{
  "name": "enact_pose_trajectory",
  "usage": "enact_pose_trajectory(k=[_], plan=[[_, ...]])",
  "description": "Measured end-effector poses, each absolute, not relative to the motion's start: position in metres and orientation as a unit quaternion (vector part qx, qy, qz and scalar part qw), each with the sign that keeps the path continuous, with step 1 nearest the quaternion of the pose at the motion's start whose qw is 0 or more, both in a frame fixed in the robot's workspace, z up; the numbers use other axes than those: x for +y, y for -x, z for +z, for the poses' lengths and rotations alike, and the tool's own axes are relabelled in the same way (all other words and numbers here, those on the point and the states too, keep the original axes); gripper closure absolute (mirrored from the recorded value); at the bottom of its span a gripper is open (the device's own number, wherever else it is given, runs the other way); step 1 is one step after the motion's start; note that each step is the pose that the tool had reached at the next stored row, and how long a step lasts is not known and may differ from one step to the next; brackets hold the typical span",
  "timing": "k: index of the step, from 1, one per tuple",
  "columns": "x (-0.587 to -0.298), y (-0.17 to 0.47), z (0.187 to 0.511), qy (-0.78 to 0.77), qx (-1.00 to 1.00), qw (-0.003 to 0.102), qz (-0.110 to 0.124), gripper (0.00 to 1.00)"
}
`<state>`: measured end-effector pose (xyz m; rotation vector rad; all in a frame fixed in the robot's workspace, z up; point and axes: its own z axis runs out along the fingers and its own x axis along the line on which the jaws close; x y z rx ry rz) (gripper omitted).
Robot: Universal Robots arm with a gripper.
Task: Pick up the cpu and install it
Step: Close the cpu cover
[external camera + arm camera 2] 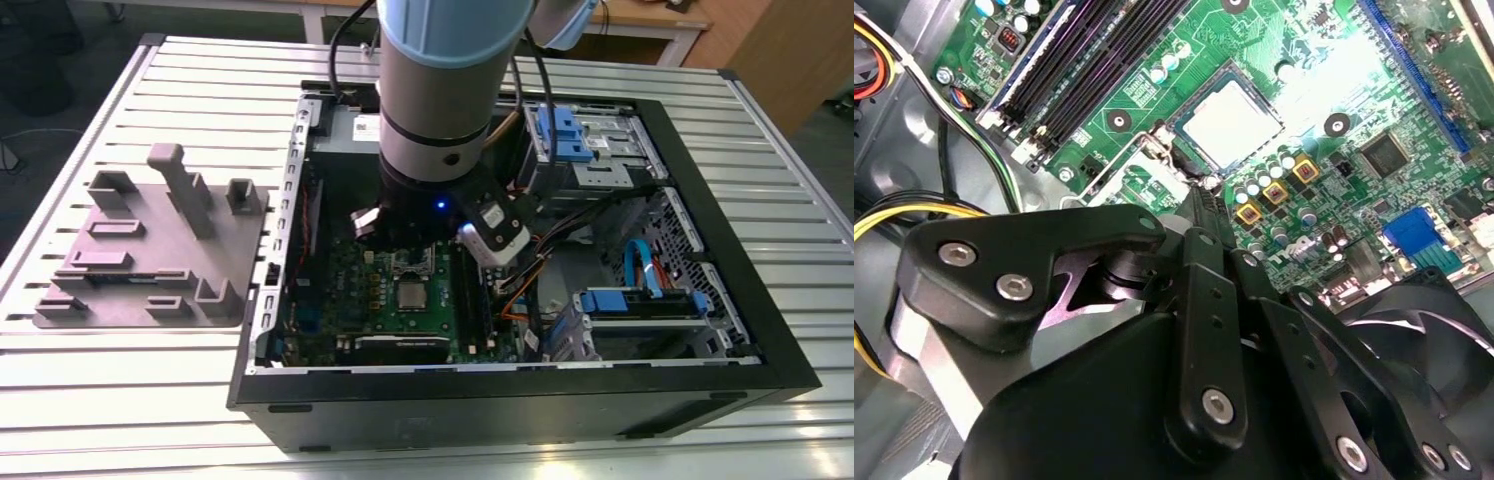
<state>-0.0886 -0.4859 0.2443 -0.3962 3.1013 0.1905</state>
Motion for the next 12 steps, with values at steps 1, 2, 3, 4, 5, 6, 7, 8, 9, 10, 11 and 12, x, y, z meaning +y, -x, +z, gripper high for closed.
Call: enact_pose_trajectory(k=[1, 2, 3, 4, 5, 6, 7, 8, 9, 10, 11, 12], plan=[[-0.4858, 0.0877, 0.2442, 0.126, 0.990, 0.005, 0.062, 0.90], [-0.4858, 0.0863, 0.2441, 0.126, 0.990, 0.004, 0.063, 0.90], [-0.4858, 0.0848, 0.2442, 0.126, 0.990, 0.004, 0.063, 0.90], [-0.4858, 0.0830, 0.2442, 0.126, 0.990, 0.003, 0.063, 0.90], [-0.4858, 0.0813, 0.2442, 0.126, 0.990, 0.003, 0.063, 0.90], [-0.4858, 0.0800, 0.2442, 0.126, 0.990, 0.003, 0.063, 0.90], [-0.4859, 0.0790, 0.2442, 0.126, 0.990, 0.002, 0.063, 0.90], [-0.4859, 0.0787, 0.2442, 0.126, 0.990, 0.002, 0.063, 0.90], [-0.4859, 0.0787, 0.2442, 0.126, 0.990, 0.002, 0.063, 0.90], [-0.4858, 0.0786, 0.2442, 0.126, 0.990, 0.002, 0.063, 0.90], [-0.4858, 0.0786, 0.2443, 0.126, 0.990, 0.002, 0.063, 0.90], [-0.4858, 0.0785, 0.2442, 0.126, 0.990, 0.002, 0.063, 0.90]])
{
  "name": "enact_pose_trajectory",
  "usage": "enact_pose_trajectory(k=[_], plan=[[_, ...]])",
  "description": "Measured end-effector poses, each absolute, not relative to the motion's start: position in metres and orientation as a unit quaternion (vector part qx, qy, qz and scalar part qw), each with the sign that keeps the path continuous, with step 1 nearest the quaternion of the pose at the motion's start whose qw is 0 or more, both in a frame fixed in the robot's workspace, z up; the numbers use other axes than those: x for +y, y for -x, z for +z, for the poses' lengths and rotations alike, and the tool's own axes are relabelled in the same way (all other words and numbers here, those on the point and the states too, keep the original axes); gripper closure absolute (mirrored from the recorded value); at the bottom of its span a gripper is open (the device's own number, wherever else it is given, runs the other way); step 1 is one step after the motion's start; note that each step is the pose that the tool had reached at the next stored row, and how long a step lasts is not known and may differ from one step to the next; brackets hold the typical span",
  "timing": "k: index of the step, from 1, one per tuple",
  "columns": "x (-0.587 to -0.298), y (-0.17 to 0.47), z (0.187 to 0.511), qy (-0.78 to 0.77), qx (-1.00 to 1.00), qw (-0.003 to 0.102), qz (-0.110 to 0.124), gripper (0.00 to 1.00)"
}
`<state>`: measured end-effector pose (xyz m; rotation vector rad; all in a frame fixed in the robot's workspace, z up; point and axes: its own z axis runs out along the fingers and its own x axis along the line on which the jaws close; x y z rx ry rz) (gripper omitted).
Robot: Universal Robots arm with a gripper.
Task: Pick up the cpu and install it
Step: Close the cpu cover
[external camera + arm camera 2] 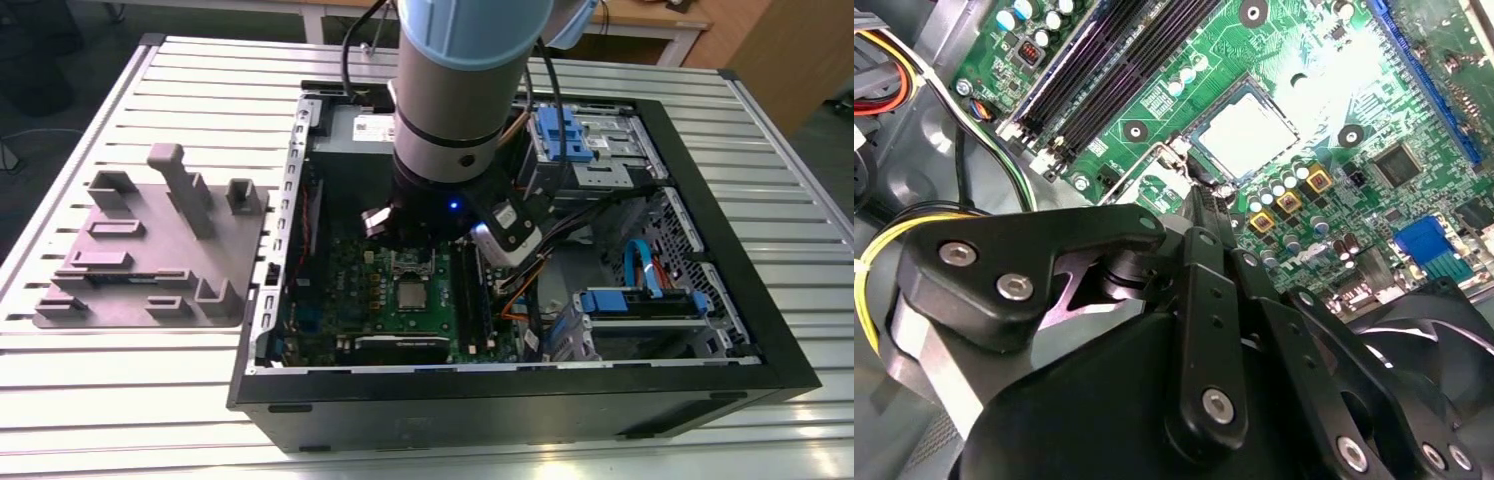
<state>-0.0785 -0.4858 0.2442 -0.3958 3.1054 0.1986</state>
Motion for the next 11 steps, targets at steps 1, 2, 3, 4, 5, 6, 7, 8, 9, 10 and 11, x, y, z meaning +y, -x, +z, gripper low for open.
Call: enact_pose_trajectory(k=[1, 2, 3, 4, 5, 6, 7, 8, 9, 10, 11], plan=[[-0.4858, 0.0785, 0.2442, 0.126, 0.990, 0.002, 0.063, 0.90], [-0.4858, 0.0785, 0.2442, 0.126, 0.990, 0.002, 0.063, 0.90], [-0.4858, 0.0785, 0.2442, 0.126, 0.990, 0.002, 0.063, 0.90], [-0.4858, 0.0784, 0.2442, 0.126, 0.990, 0.002, 0.063, 0.90], [-0.4858, 0.0784, 0.2442, 0.126, 0.990, 0.002, 0.063, 0.90], [-0.4858, 0.0784, 0.2442, 0.126, 0.990, 0.002, 0.064, 0.90], [-0.4859, 0.0783, 0.2442, 0.126, 0.990, 0.003, 0.066, 0.90], [-0.4862, 0.0782, 0.2442, 0.126, 0.989, 0.004, 0.075, 0.90], [-0.4865, 0.0783, 0.2442, 0.126, 0.988, 0.005, 0.084, 0.90], [-0.4869, 0.0784, 0.2442, 0.126, 0.988, 0.006, 0.092, 0.90], [-0.4870, 0.0784, 0.2442, 0.127, 0.987, 0.006, 0.096, 0.90]])
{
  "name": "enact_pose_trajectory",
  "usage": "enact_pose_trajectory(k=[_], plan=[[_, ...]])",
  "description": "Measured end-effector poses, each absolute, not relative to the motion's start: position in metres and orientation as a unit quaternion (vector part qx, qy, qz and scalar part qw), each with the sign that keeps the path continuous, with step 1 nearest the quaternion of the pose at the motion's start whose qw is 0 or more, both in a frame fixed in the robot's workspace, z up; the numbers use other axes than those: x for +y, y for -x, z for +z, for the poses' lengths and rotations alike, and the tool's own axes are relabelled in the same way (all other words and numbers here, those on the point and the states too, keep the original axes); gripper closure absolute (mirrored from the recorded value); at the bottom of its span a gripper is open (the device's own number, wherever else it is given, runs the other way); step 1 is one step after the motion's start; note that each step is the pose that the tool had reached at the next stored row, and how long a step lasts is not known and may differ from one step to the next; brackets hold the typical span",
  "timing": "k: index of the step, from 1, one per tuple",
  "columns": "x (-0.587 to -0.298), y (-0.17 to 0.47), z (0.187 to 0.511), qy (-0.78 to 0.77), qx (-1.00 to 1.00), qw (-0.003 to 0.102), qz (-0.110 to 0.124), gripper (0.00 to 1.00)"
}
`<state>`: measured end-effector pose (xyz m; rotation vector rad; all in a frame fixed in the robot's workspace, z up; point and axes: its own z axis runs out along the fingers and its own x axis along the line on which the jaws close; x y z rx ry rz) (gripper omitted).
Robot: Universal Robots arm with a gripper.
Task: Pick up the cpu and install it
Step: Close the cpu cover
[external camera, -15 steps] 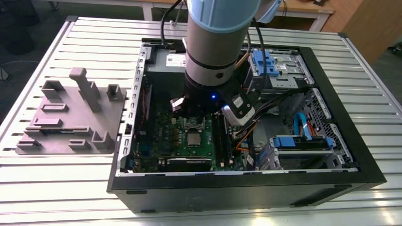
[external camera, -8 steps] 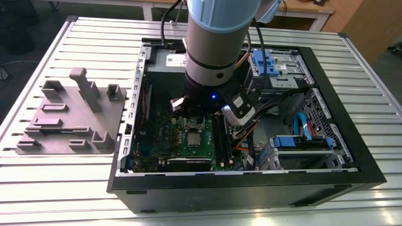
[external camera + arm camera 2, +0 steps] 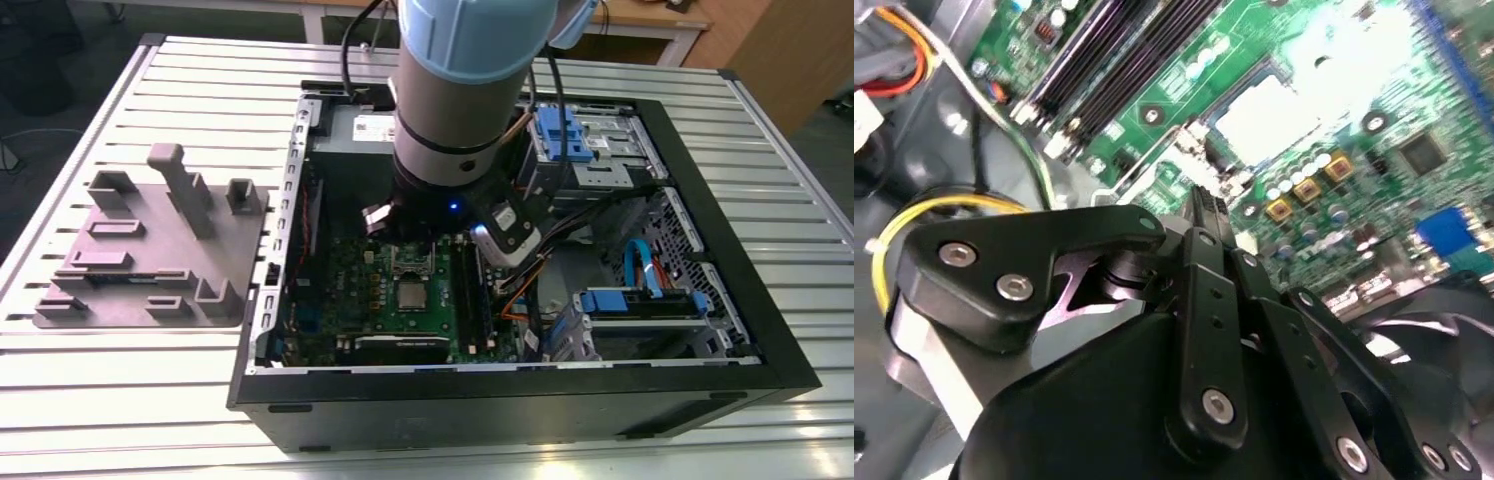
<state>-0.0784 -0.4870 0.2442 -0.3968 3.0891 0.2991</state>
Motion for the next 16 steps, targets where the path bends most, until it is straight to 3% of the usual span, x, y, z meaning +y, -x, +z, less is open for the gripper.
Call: enact_pose_trajectory(k=[16], plan=[[-0.487, 0.066, 0.243, 0.162, 0.982, 0.003, 0.096, 0.90]])
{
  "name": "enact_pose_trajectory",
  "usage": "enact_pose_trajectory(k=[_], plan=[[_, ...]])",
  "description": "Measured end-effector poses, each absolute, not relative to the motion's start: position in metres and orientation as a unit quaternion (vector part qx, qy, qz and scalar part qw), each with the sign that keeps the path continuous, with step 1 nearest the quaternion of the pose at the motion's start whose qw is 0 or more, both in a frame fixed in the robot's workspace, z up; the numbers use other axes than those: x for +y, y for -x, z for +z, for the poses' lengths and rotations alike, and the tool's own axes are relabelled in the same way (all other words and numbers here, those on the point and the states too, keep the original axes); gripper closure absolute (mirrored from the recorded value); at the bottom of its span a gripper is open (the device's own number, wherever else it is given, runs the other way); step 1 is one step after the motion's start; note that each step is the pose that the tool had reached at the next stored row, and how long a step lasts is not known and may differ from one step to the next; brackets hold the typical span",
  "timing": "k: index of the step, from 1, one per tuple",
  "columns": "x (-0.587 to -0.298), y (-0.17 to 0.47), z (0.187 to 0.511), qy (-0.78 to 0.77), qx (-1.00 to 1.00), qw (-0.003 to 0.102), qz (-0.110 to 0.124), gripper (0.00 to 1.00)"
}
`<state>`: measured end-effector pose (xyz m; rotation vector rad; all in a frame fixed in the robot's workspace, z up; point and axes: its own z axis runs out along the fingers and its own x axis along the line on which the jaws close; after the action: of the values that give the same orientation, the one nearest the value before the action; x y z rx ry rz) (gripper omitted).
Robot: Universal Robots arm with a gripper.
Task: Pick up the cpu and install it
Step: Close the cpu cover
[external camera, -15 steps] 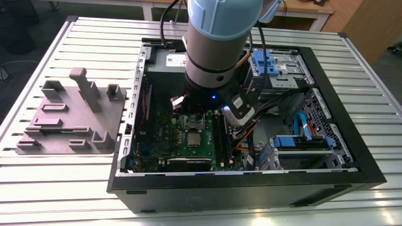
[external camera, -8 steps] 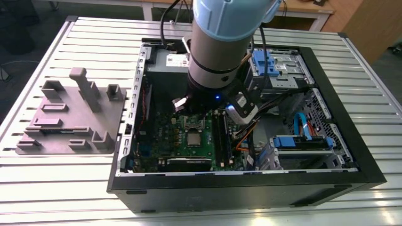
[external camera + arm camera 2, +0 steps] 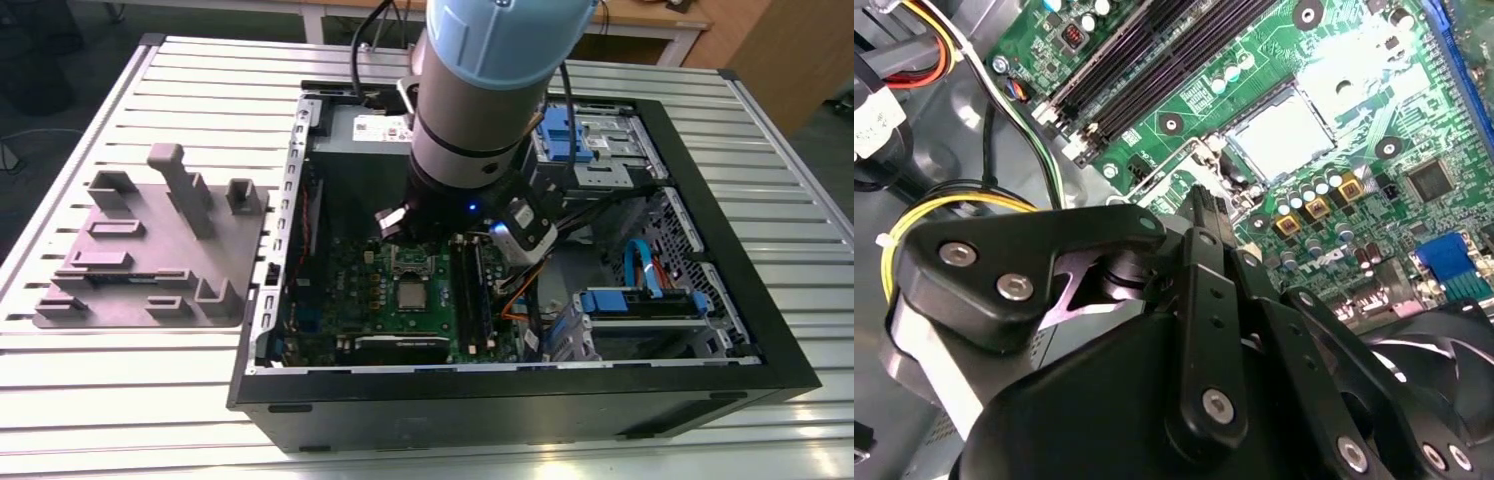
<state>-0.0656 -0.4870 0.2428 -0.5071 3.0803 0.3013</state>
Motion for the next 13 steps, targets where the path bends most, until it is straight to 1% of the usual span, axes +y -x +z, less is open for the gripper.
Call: enact_pose_trajectory(k=[13], plan=[[-0.4870, 0.0643, 0.2425, 0.162, 0.982, 0.003, 0.096, 0.90]])
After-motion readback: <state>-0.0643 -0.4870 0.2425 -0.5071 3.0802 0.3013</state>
